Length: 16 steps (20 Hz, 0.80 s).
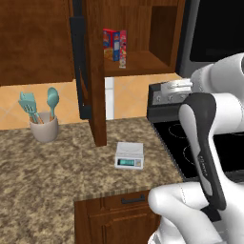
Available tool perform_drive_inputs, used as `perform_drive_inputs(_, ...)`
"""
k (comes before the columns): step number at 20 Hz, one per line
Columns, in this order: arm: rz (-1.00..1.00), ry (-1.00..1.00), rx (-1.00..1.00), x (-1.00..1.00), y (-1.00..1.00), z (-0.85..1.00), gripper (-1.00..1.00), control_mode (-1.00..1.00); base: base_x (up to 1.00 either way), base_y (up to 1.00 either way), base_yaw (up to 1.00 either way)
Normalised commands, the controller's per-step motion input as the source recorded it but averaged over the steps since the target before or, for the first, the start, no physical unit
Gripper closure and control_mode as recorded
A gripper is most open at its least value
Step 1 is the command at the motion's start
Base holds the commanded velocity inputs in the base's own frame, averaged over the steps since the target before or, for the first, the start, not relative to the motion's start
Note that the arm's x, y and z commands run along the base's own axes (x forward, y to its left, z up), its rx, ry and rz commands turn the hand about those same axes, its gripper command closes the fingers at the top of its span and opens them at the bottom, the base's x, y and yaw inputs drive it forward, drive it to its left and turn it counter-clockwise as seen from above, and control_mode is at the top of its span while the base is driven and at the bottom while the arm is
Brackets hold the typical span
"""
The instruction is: Pick the cereal and place it on the digital scale for weighing, and close the cabinet.
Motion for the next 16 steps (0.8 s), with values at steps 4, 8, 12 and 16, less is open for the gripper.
perform_drive_inputs(4,0.0,-0.21,0.0,0.0,0.19,0.35,-1.0,-1.0,0.0,0.0,0.0)
perform_drive_inputs(8,0.0,-0.16,0.0,0.05,0.05,0.14,-1.0,-1.0,0.0,0.0,0.0)
perform_drive_inputs(12,0.0,-0.05,0.0,0.24,0.09,0.01,-1.0,-1.0,0.0,0.0,0.0)
perform_drive_inputs(16,0.0,-0.01,0.0,0.41,0.17,0.01,-1.0,-1.0,0.0,0.0,0.0)
